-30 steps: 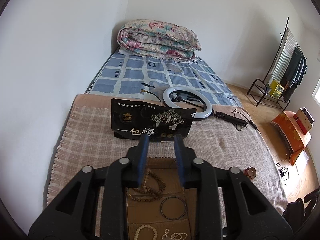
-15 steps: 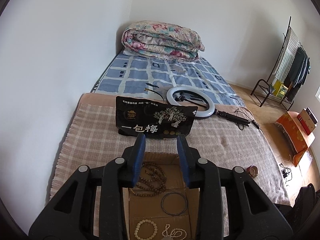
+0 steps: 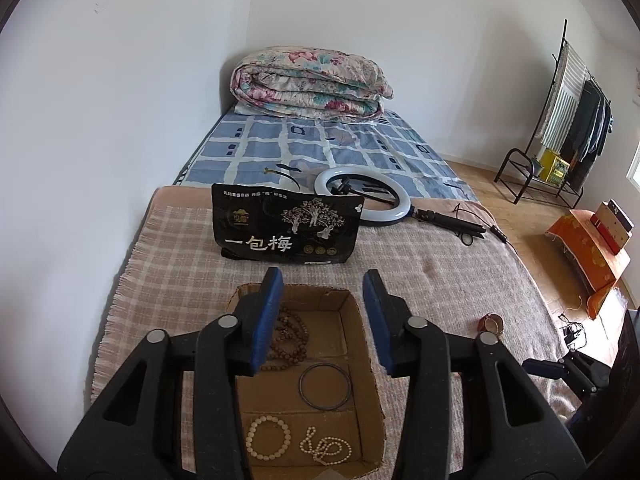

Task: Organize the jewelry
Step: 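Move the left tool toward the red-string jade pendant while the right tool approaches the watch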

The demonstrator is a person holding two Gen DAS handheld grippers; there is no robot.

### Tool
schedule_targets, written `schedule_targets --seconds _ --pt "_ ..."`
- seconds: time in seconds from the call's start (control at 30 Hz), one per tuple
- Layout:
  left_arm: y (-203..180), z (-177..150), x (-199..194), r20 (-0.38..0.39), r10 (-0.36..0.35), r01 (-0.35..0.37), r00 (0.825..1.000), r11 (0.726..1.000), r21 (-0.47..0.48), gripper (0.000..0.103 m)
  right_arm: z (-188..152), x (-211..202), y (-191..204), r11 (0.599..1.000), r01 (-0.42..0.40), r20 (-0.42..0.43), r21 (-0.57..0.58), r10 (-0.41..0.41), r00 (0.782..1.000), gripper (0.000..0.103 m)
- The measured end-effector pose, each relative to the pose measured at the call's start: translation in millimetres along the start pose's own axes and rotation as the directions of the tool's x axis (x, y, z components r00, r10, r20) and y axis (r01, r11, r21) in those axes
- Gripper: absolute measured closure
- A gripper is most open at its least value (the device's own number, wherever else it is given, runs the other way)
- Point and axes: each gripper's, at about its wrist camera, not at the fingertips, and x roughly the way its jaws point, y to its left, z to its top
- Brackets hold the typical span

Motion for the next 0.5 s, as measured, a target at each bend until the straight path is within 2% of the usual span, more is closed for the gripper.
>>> schedule_targets --seconds 0.1,0.23,0.5 --pt "-14 -7 -4 0.005 -0.008 0.008 1.000 1.000 0.019 0.052 -4 -11 -15 0.999 0.026 0.006 0.027 -0.026 1.000 0.013" --pt "-27 -19 -6 -0.002 -0.032 0.032 0.999 0.999 0.017 0.039 -8 -24 -37 0.995 0.063 0.022 0.073 -0.065 0.998 0.010" --pt "-55 -42 -3 -0.031 -0.071 0.071 0.997 0.997 0.023 0.039 -14 -51 -92 0.973 0.124 0.059 0.193 -0.138 0.989 0.010"
